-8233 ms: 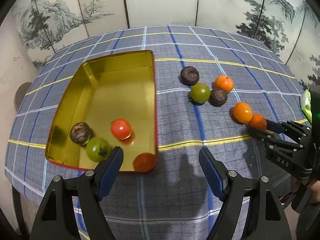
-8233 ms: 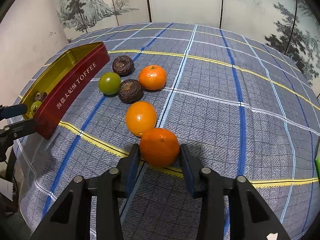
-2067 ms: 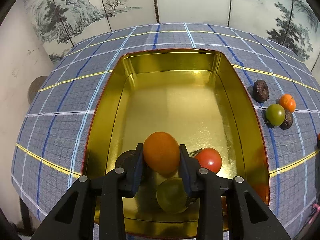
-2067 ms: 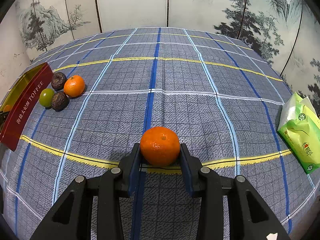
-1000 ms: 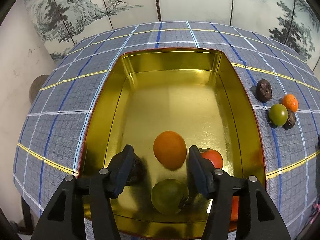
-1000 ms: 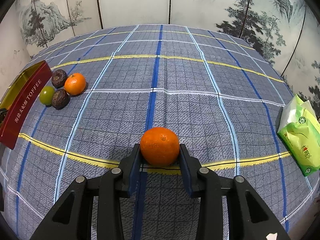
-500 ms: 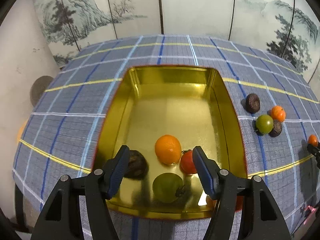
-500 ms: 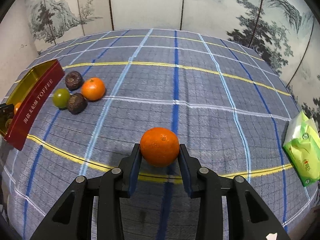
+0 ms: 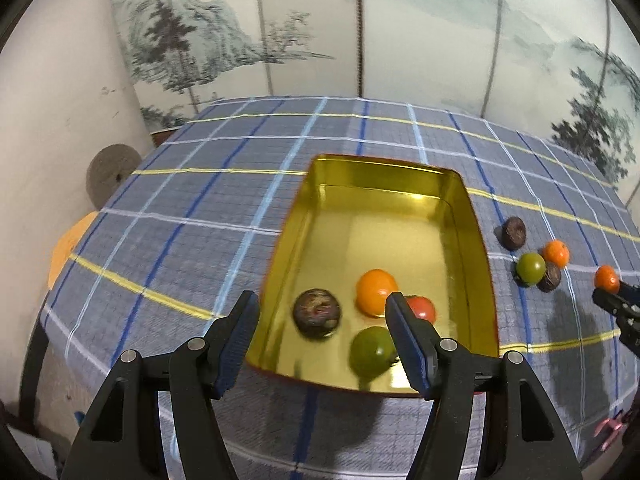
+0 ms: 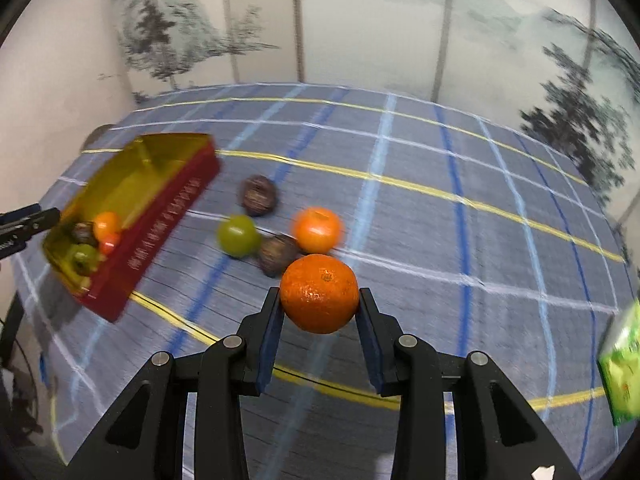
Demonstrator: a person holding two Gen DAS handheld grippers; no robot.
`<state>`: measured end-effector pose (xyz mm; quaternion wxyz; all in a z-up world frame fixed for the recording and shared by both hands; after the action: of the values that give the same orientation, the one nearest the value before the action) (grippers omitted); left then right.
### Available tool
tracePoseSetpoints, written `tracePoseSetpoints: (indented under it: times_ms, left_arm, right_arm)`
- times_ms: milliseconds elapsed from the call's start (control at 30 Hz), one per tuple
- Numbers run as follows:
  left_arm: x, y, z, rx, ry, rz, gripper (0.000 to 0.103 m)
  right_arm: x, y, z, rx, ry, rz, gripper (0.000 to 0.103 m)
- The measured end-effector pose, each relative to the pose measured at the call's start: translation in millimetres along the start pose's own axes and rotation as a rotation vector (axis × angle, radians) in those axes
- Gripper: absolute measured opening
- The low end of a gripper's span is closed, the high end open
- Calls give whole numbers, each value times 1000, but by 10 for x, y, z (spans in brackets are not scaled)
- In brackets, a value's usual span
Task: Organize fruits
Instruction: 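Carry the orange with the right tool into the tin and release it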
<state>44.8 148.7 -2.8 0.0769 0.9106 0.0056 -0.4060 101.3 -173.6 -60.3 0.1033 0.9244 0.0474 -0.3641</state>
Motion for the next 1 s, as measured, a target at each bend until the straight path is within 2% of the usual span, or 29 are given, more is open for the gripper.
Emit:
tracePoseSetpoints:
  times_ms: [300, 500, 667, 1000]
  left_arm:
    - [-201, -321, 56, -76, 13, -39, 66]
    - [-218, -493, 147, -112, -2, -59, 66]
    - [-212, -613, 215, -145, -16, -61, 66]
    - [-218, -816, 303, -196, -33, -72, 66]
  right_arm:
    - [-168, -938, -252, -144, 60, -171, 34]
    - [-213, -1491, -299, -247, 70, -241, 34]
    - [-199, -1815, -319, -309, 71, -266, 34]
    - [-45, -2053, -279, -366, 30, -253, 34]
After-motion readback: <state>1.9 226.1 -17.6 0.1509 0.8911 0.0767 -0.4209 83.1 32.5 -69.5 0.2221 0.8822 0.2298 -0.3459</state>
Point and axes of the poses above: each gripper's, at about its wrist camera, not at the fingertips, and x roughly the way its jaws point, y to its right, z to its underside, the point moved 3 cm from there along x, roughly the way its jaws point, and after that the axes turned 13 degrees about z, right-handed, at the moved point
